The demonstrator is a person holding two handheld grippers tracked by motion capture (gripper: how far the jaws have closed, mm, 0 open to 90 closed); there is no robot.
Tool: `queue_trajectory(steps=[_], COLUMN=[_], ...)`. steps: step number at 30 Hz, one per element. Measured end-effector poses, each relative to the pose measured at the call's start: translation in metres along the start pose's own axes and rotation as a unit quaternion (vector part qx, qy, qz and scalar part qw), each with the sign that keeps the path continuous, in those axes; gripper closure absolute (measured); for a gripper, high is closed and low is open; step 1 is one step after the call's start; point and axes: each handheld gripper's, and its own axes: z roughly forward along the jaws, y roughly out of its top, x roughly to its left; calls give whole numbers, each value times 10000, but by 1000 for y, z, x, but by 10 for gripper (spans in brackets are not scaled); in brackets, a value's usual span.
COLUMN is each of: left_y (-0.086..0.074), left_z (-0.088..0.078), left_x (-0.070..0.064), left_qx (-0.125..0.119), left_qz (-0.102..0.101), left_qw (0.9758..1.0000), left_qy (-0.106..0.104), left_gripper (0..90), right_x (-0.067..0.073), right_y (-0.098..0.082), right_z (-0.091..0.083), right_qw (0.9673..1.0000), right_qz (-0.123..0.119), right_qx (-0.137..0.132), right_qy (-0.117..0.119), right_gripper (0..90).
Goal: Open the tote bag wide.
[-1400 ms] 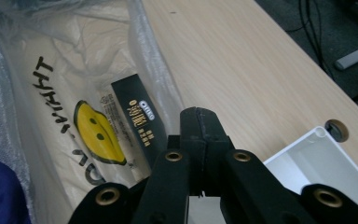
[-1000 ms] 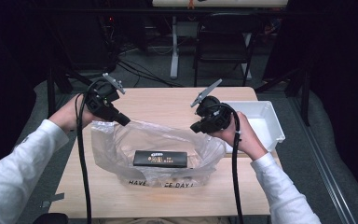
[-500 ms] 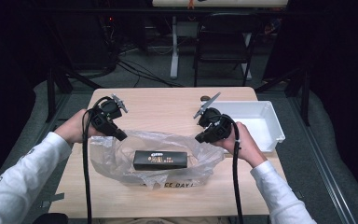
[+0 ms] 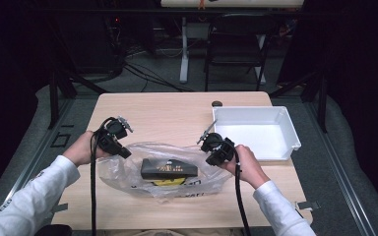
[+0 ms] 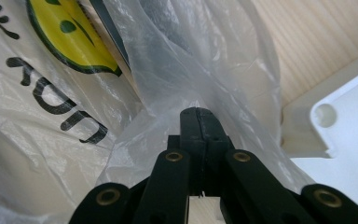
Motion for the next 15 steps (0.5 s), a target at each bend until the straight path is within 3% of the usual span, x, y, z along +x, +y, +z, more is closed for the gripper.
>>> queue_trajectory(steps=[8,9,15], left_y=[-12,-14,-23], left_z=[19,21,30], left_x=[5,5,10], left_qx=[50,29,-107], left_qz=[-115,-170,-323], left_qw=[9998,9996,9984], left_qy=[171,211,455], left_gripper=[900,900,900], right_x=[0,0,-1], right_y=[-10,-12,-18], right_z=[18,21,27], right_qw=[9998,9995,9990], right_qz=[131,174,292], right_qx=[39,46,9], right_qy=[-137,-252,-343], right_gripper=[900,900,900])
